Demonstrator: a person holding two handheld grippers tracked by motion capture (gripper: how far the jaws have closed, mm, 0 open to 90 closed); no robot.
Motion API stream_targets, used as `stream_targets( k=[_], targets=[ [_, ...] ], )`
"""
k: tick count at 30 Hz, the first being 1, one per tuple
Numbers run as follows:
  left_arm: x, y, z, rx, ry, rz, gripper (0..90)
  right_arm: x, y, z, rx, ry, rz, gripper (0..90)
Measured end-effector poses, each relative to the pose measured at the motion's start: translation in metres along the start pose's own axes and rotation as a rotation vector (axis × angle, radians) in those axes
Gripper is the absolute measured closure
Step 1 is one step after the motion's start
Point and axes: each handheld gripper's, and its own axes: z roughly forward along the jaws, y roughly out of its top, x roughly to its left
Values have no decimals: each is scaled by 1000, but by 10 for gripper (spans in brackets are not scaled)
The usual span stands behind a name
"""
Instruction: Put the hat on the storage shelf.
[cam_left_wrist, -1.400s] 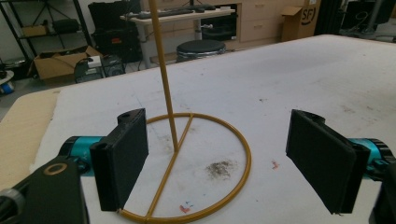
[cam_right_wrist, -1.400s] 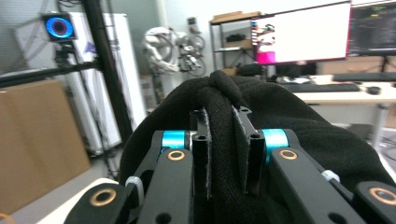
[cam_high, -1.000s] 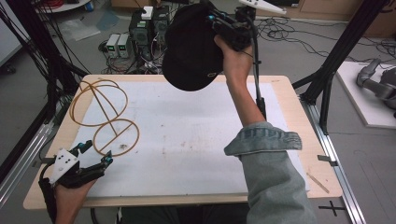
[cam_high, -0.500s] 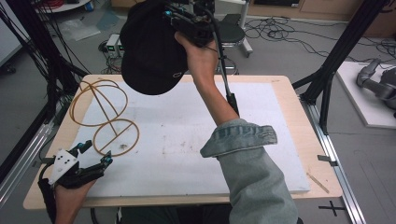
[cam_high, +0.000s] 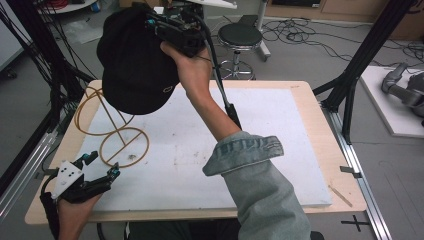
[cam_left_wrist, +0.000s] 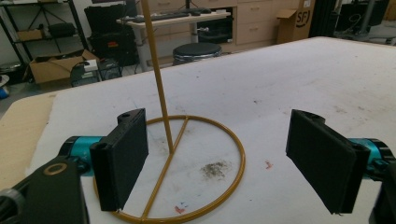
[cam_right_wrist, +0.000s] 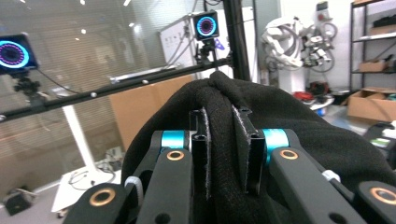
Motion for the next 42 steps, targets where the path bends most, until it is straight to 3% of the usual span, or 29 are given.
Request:
stream_targets(
  k=[6, 10, 25, 31, 42],
  targets=[
    [0, 0, 0, 1, -1, 4, 213, 7, -9, 13, 17, 38, 40, 795],
    [0, 0, -1, -4, -1, -1, 213, 10, -20, 25, 47, 28, 41, 788],
    [-2, 0, -2, -13, -3, 22, 213, 13, -61, 65, 129, 27, 131, 754],
    [-3, 0, -2, -18, -6, 25, 213, 22, -77, 82, 169, 42, 138, 736],
    [-9, 0, -4, -17, -12, 65, 224, 34, -104, 104, 223, 45, 135, 715]
  ],
)
